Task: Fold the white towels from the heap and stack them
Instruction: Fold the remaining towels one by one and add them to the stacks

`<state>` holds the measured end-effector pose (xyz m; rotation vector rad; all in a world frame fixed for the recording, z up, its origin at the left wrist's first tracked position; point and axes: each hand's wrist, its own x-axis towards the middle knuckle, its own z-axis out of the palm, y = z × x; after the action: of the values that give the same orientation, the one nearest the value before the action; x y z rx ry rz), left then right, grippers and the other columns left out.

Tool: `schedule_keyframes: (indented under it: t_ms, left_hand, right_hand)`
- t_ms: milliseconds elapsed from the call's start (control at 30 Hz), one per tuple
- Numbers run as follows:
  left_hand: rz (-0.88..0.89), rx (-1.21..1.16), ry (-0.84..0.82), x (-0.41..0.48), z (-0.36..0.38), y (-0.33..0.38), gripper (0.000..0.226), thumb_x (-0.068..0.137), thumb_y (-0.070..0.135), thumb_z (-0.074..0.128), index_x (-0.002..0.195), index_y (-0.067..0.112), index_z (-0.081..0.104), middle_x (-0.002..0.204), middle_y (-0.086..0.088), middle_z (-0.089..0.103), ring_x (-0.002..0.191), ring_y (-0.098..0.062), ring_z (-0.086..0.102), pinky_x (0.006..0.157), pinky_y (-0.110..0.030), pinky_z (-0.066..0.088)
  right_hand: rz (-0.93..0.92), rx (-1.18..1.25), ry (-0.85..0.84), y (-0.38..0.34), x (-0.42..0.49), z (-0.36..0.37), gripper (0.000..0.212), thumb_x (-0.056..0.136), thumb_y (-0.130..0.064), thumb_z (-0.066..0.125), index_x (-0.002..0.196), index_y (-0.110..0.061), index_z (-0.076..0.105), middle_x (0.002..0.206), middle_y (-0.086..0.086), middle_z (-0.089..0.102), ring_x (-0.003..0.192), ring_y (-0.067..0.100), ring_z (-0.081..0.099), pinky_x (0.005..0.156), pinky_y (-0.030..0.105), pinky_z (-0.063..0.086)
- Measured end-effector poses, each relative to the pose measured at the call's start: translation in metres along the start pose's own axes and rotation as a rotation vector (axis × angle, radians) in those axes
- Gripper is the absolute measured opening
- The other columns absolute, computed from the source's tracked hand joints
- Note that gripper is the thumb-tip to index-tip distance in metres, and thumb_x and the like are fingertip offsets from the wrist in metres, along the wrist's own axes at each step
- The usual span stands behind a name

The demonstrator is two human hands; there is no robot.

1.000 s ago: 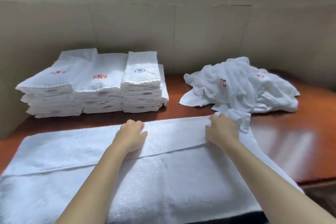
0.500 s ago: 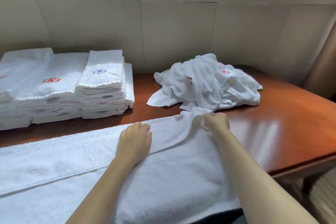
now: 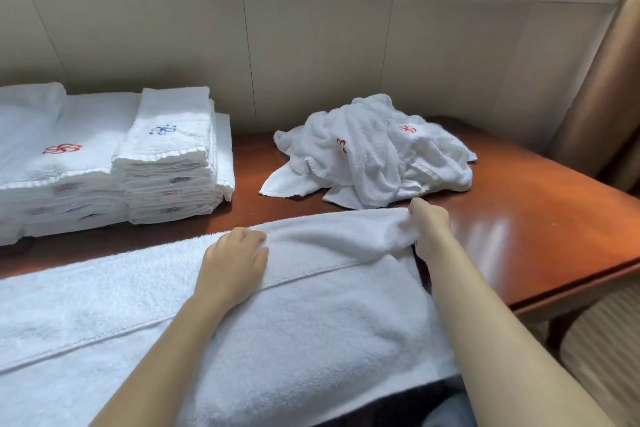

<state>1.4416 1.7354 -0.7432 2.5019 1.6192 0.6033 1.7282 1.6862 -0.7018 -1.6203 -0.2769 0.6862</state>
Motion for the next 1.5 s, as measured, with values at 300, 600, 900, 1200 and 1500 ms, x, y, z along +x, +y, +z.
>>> schedule_keyframes:
  t_ms: [300, 600, 900, 1200, 1500]
  left_hand:
    - [0.049, -0.051, -0.040, -0.005, -0.006, -0.007, 0.034, 0.098, 0.029, 0.042, 0.131, 0.025, 0.053, 0.134, 0.006, 0.049, 0.124, -0.015, 0.044, 0.102, -0.029, 0.031]
    - [0.076, -0.058, 0.006, -0.007, -0.003, -0.008, 0.032, 0.097, 0.025, 0.046, 0.126, 0.020, 0.057, 0.128, 0.004, 0.053, 0.119, -0.017, 0.048, 0.100, -0.029, 0.034]
    - [0.070, -0.069, -0.014, -0.009, -0.004, -0.008, 0.033, 0.098, 0.025, 0.042, 0.128, 0.022, 0.055, 0.130, 0.004, 0.052, 0.120, -0.015, 0.047, 0.102, -0.029, 0.033]
    - [0.009, 0.134, -0.302, -0.026, -0.024, -0.031, 0.060, 0.097, 0.058, 0.020, 0.152, 0.037, 0.009, 0.161, 0.006, -0.001, 0.148, -0.011, 0.001, 0.119, -0.039, 0.004]
    - [-0.063, 0.173, -0.146, -0.054, -0.042, -0.068, 0.058, 0.098, 0.053, 0.024, 0.151, 0.032, 0.016, 0.161, 0.002, 0.003, 0.148, -0.013, 0.004, 0.117, -0.043, 0.002]
  right_hand:
    - [-0.107, 0.051, -0.220, -0.007, 0.014, -0.021, 0.013, 0.091, 0.003, 0.048, 0.081, -0.005, 0.052, 0.070, 0.009, 0.049, 0.056, 0.020, 0.048, 0.042, 0.022, 0.042]
    - [-0.399, -0.848, 0.151, 0.010, 0.004, -0.028, 0.020, 0.081, -0.002, 0.045, 0.094, -0.010, 0.058, 0.113, 0.014, 0.046, 0.093, 0.035, 0.052, 0.073, 0.031, 0.041]
    - [-0.573, -1.379, -0.370, 0.033, -0.008, 0.024, 0.055, 0.099, -0.046, 0.026, 0.149, -0.025, 0.021, 0.160, 0.003, 0.008, 0.147, 0.023, 0.006, 0.116, 0.051, 0.003]
    - [-0.572, -1.434, -0.348, 0.030, 0.007, 0.021, 0.072, 0.089, -0.071, 0.020, 0.151, -0.036, 0.012, 0.161, -0.003, 0.003, 0.148, 0.021, -0.004, 0.115, 0.053, -0.004]
    - [-0.910, -1.526, -0.341, 0.024, -0.068, 0.078, 0.056, 0.101, -0.041, 0.026, 0.152, -0.026, 0.009, 0.160, 0.007, -0.002, 0.147, 0.028, -0.005, 0.116, 0.052, -0.003]
